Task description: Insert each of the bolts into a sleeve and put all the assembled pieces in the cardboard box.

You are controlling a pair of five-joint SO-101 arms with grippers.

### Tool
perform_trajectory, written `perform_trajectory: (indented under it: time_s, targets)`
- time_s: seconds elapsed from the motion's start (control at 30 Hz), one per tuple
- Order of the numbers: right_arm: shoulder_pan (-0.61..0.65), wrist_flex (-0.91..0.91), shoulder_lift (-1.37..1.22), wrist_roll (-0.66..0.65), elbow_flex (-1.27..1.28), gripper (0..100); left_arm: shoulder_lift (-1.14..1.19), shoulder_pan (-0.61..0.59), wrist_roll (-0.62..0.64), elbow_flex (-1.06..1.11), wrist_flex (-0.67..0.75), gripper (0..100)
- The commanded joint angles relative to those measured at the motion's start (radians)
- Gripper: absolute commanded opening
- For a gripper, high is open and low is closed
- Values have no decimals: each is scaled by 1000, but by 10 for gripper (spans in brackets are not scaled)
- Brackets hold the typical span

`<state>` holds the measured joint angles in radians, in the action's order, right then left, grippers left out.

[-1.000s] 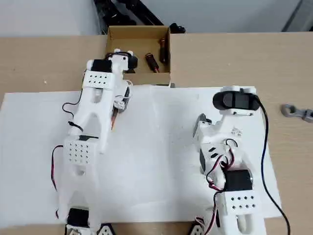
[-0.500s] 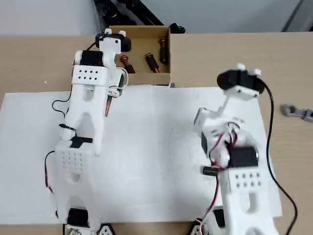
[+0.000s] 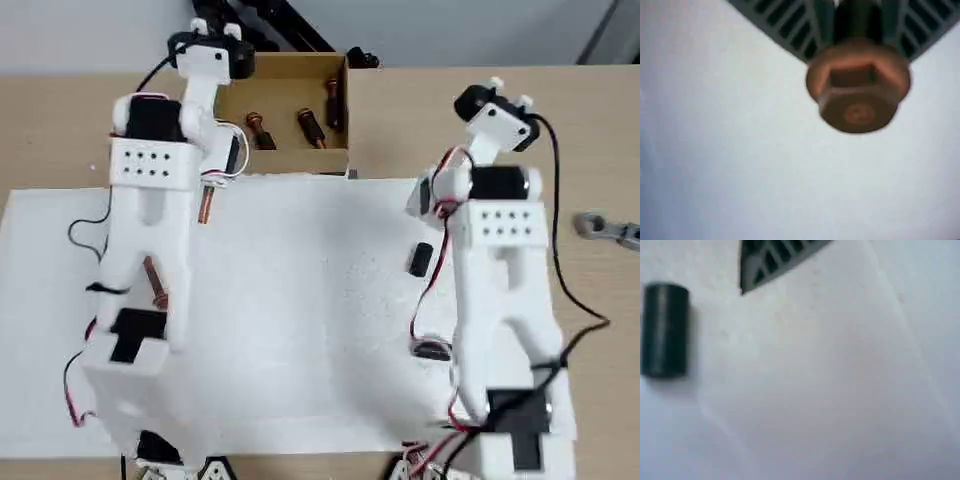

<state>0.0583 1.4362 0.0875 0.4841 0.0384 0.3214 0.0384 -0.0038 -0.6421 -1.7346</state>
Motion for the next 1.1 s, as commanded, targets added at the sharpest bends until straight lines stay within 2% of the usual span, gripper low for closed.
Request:
perform_trajectory:
  time_s: [0.0,0.23,0.5,1.07]
  targets:
    - [-5,136,-68,3,-107,214,-133,5,-3,28,-18,6]
    - [-2,177,-176,3,-120,214,-244,6,-5,82,-17,6]
    - [38,84,-251,-58,-120,214,-296,5,-26,142,-17,6]
    - [64,-120,-484,-60,-118,214,-311,5,-26,157,-17,6]
